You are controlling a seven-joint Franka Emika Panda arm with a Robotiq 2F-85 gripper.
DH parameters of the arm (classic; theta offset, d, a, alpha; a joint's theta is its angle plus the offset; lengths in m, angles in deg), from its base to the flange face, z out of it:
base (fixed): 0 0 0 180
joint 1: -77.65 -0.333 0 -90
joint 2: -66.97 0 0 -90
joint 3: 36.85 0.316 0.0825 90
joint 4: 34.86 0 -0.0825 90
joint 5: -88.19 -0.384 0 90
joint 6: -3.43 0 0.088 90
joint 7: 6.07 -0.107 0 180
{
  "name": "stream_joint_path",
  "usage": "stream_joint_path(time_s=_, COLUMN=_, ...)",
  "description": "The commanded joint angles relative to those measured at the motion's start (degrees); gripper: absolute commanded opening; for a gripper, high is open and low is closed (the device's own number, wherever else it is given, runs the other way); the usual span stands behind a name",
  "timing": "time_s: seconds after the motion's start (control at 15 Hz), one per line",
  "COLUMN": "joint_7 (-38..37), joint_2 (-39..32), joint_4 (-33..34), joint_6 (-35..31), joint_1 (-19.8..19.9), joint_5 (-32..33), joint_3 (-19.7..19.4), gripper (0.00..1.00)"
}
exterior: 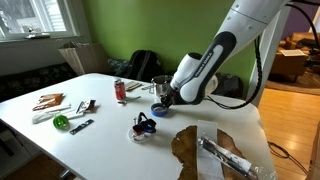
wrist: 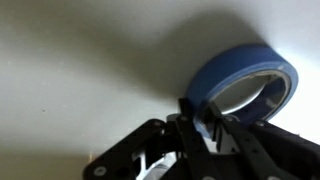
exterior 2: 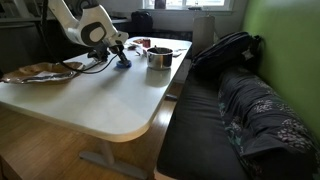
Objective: Put the blue masking tape in the silver pot
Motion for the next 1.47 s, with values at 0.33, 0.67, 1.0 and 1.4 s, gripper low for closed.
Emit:
stream_joint_path(time_s=0.33, joint_7=4.5, joint_2=6.3, joint_4=-1.7, joint_6=-1.2, joint_1=13.0, joint_5=-4.8, joint_3=15.9, gripper=0.03)
stream_joint_path(time_s=0.67, joint_7=2.0, joint_2=5.1, joint_4=3.2, joint_6=-12.4, joint_1=17.9, joint_5=-10.1, joint_3=19.2, gripper=0.03)
stream_joint_path(time_s=1.0, joint_7=-0.9, joint_2=1.5, joint_4=10.1, joint_6=-18.3, joint_1=12.8, joint_5=-19.4, joint_3=9.6, gripper=0.03)
stream_joint_path(time_s=1.4, joint_7=-0.2, joint_2=-2.8, joint_4=13.4, joint_6=-15.4, joint_1=-0.1, joint_5=-37.9, joint_3=-7.7, gripper=0.4)
